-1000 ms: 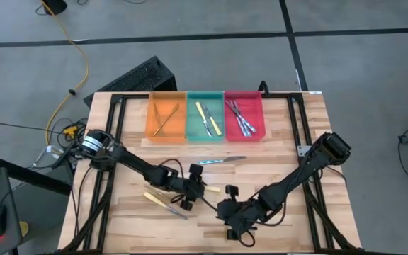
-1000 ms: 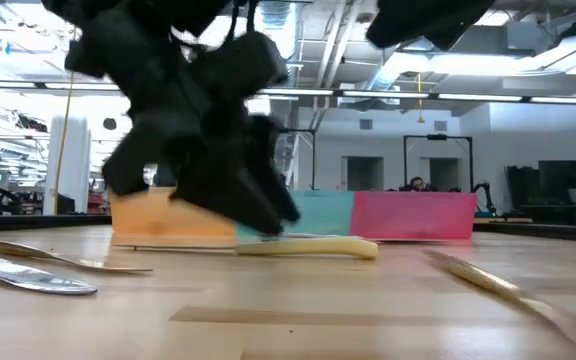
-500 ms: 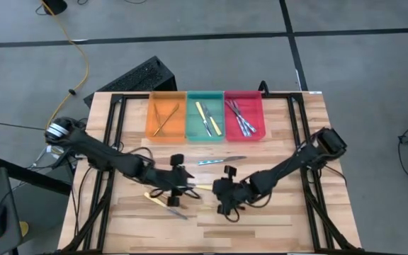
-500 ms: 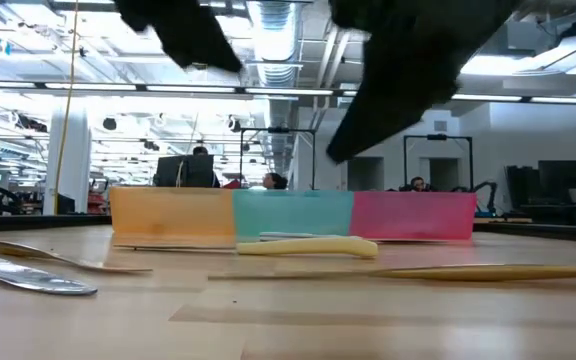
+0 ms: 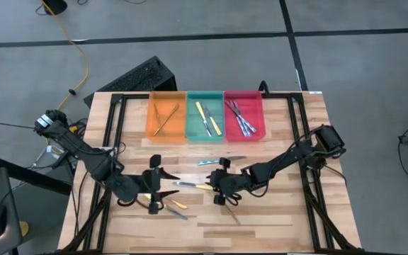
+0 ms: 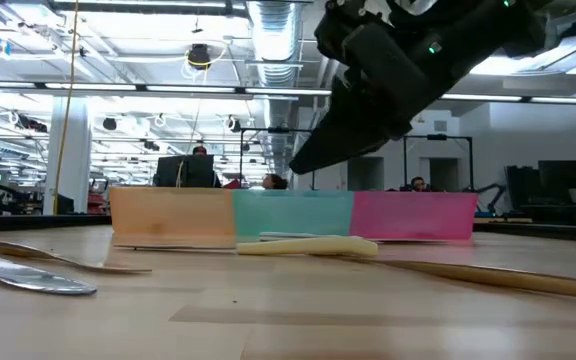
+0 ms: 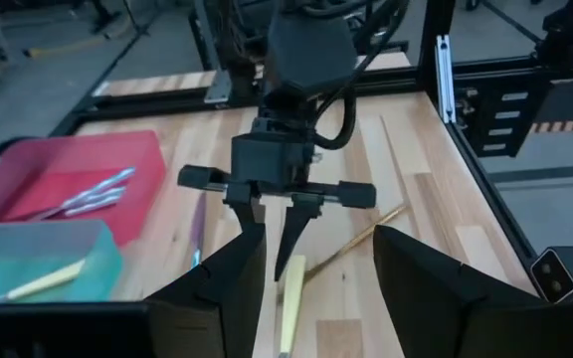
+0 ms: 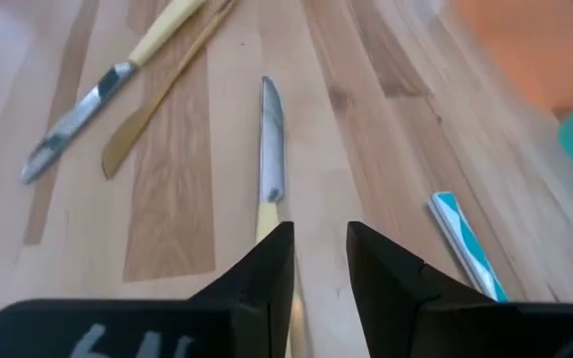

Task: Sort silverware by color (type)
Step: Put the yellow table knife into the blue bin

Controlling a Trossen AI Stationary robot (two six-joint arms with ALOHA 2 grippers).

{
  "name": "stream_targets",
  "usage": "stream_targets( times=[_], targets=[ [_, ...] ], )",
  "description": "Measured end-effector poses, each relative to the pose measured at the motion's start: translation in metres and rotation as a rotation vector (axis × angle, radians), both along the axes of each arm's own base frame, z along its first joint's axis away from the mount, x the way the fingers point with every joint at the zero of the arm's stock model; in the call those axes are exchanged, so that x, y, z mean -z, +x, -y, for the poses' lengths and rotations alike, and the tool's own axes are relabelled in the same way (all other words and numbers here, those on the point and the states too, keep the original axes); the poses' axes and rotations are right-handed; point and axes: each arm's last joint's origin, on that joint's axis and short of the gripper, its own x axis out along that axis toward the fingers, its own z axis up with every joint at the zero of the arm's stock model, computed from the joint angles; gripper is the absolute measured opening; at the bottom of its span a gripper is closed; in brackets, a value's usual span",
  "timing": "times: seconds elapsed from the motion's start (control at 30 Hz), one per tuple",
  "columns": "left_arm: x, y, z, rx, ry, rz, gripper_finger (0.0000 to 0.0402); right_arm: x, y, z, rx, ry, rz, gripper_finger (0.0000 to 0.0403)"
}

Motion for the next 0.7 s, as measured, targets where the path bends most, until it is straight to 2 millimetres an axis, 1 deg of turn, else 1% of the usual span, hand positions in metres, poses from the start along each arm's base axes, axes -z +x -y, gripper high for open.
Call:
stream_targets(
  times=[0.3, 0.43, 0.7],
  targets=[
    [0.0030, -0.0040, 0.0103, -0.005, 0.021, 0.006, 0.0171, -0.0056, 0.0044, -0.0002, 0.005, 0.026, 0.070, 0.0119],
    [0.0031, -0.0039, 0.0107, -0.011, 0.005, 0.008, 0.0171, -0.0070, 0.0048, -0.0019, 0.005, 0.031, 0.086, 0.0121],
    [0.0024, -0.0036, 0.0109, -0.012, -0.001, 0.016, 0.0171, -0.0070, 0.0033, -0.0052, 0.021, 0.021, 0.091, 0.0155]
  ],
)
